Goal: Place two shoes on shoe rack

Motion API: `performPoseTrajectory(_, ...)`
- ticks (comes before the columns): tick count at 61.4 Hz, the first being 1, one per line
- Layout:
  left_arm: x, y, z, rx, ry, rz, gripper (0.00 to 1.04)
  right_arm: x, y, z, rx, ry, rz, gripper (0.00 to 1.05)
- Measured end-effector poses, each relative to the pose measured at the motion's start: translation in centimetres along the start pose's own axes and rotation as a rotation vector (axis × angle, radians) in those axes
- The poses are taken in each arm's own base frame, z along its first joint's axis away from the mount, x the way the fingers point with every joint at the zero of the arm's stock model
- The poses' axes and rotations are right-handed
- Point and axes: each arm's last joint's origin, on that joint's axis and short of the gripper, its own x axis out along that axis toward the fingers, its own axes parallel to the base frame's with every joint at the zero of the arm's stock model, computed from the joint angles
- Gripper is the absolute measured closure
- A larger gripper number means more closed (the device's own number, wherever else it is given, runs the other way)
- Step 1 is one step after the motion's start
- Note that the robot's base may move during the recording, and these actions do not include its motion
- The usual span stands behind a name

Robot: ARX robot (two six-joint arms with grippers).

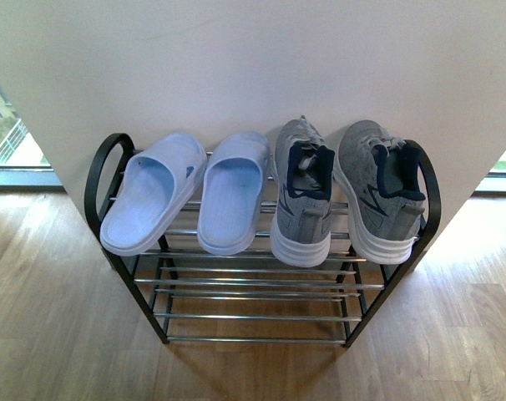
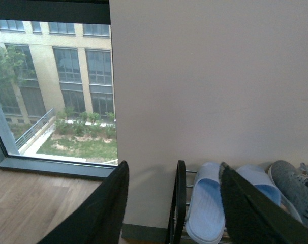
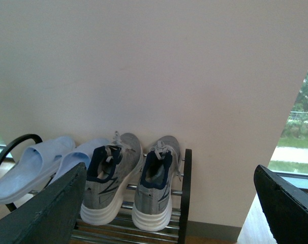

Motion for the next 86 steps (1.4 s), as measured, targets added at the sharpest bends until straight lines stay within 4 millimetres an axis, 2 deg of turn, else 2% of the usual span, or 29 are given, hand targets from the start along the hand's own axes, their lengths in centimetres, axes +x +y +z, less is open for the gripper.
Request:
performPoseTrajectory(6,0.1,-0.6,-0.8,0.008,0.011,0.028,0.8,0.0,0.0,0.0,0.0,0.0,0.0,0.09)
performPoseTrajectory(15,0.0,-1.3,-1.0,0.013,0.006,-0.014,1.03,0.0,0.0,0.0,0.0,0.0,0.0,0.09)
performPoseTrajectory(26,0.0,-1.3,-1.3,0.015,0.006,-0.009,1.04,0.0,0.0,0.0,0.0,0.0,0.0,0.09)
performPoseTrajectory(34,0.0,-1.2,-2.4,0.015,0.015,-0.008,1.04,0.0,0.0,0.0,0.0,0.0,0.0,0.09)
performPoseTrajectory(64,0.0,-1.2,-2.4,0.015,0.009,-0.009,1.04,0.0,0.0,0.0,0.0,0.0,0.0,0.09)
performPoseTrajectory(86,0.0,-1.2,-2.4,0.016,0.009,-0.009,0.48,0.0,0.0,0.0,0.0,0.0,0.0,0.09)
